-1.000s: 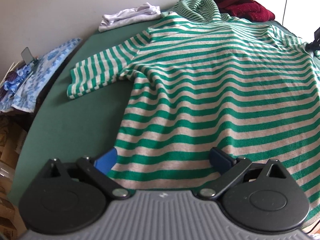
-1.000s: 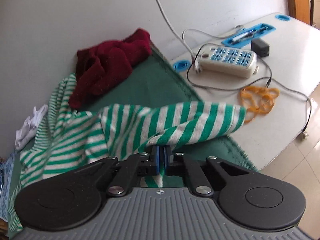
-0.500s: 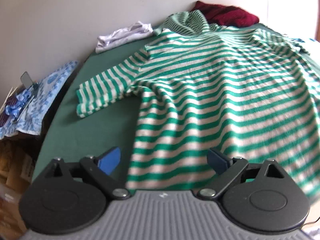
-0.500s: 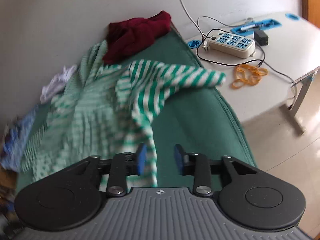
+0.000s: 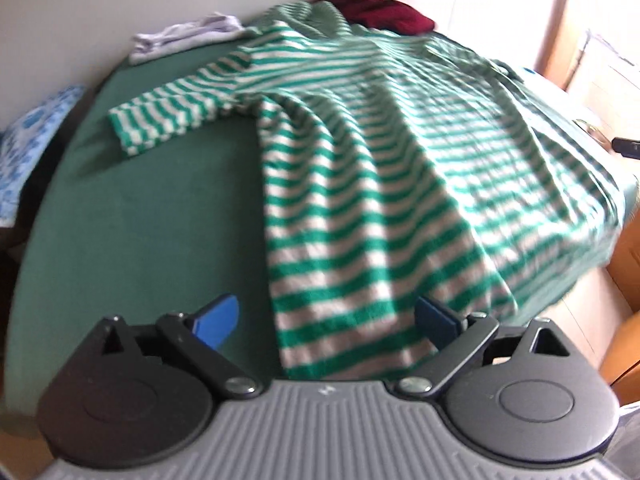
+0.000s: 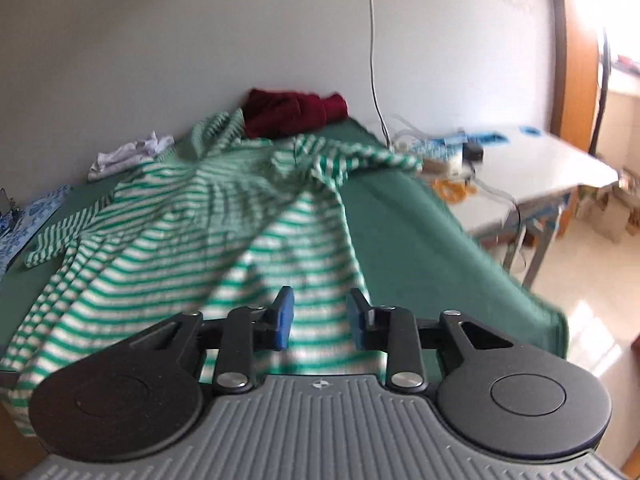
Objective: Fold clothes
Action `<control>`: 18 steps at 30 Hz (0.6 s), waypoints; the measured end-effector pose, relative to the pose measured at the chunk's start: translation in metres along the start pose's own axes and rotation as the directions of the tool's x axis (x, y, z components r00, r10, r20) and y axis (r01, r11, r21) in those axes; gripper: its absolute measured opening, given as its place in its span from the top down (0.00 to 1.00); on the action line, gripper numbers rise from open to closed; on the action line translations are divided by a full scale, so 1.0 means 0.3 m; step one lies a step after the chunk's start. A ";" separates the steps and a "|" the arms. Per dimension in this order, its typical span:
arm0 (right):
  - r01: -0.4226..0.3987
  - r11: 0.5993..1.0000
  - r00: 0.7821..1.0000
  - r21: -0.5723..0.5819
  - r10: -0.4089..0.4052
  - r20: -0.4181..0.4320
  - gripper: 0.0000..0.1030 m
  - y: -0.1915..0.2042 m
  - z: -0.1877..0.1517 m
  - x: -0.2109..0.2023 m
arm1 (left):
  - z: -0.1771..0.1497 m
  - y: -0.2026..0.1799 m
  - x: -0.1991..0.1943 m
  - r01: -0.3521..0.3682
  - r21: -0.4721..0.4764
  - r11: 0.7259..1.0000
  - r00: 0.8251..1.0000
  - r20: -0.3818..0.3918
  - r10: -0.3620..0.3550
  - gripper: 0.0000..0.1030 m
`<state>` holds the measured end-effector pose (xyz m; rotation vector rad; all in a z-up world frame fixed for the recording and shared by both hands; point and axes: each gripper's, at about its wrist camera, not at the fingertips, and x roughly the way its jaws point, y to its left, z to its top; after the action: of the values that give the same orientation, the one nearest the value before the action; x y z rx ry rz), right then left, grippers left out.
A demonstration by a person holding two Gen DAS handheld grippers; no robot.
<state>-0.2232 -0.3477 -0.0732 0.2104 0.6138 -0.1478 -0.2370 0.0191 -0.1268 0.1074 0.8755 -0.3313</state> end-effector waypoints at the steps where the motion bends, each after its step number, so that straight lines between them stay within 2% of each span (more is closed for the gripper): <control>1: -0.006 1.000 0.999 0.014 0.006 -0.037 0.65 -0.007 -0.026 -0.011 | -0.011 0.001 -0.009 0.007 0.002 1.000 1.000 0.005 -0.007 0.06; 2: -0.011 1.000 0.997 0.027 0.013 -0.074 0.65 -0.014 -0.052 -0.023 | -0.022 0.003 -0.018 0.015 0.004 1.000 1.000 0.010 -0.015 0.06; 5: 0.022 1.000 0.994 -0.004 -0.022 -0.103 0.65 -0.012 -0.148 -0.057 | -0.062 -0.003 -0.055 0.022 0.006 1.000 1.000 0.019 -0.022 0.13; 7: 0.043 0.999 0.992 -0.017 -0.044 -0.117 0.65 -0.018 -0.207 -0.074 | -0.101 -0.011 -0.089 0.013 -0.017 1.000 1.000 0.027 -0.013 0.15; 10: 0.026 1.000 0.988 0.000 -0.025 -0.154 0.61 -0.051 -0.228 -0.041 | -0.165 -0.016 -0.109 0.010 -0.064 0.998 1.000 -0.013 -0.011 0.33; 11: 0.020 1.000 0.987 -0.004 -0.020 -0.160 0.53 -0.063 -0.229 -0.029 | -0.184 -0.014 -0.104 0.010 -0.079 0.997 0.999 -0.040 -0.014 0.36; 13: 0.014 1.000 0.985 -0.018 -0.017 -0.169 0.42 -0.091 -0.226 -0.007 | -0.211 -0.012 -0.098 -0.018 -0.089 0.996 0.998 -0.054 0.014 0.36; 15: -0.006 1.000 0.984 -0.024 0.002 -0.178 0.42 -0.123 -0.219 0.012 | -0.227 -0.007 -0.093 -0.051 -0.092 0.994 0.998 -0.044 0.047 0.28; 16: -0.028 0.999 0.983 -0.019 0.025 -0.183 0.41 -0.141 -0.215 0.021 | -0.221 0.001 -0.077 -0.050 -0.095 0.994 0.998 -0.047 0.046 0.21; 18: -0.078 0.997 0.978 -0.018 0.073 -0.195 0.40 -0.171 -0.209 0.041 | -0.208 0.016 -0.046 -0.050 -0.101 0.994 0.998 -0.051 0.045 0.20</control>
<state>-0.2582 -0.3833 -0.1383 0.2248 0.8004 -0.0465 -0.2893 0.0412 -0.1562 0.0418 0.9349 -0.2401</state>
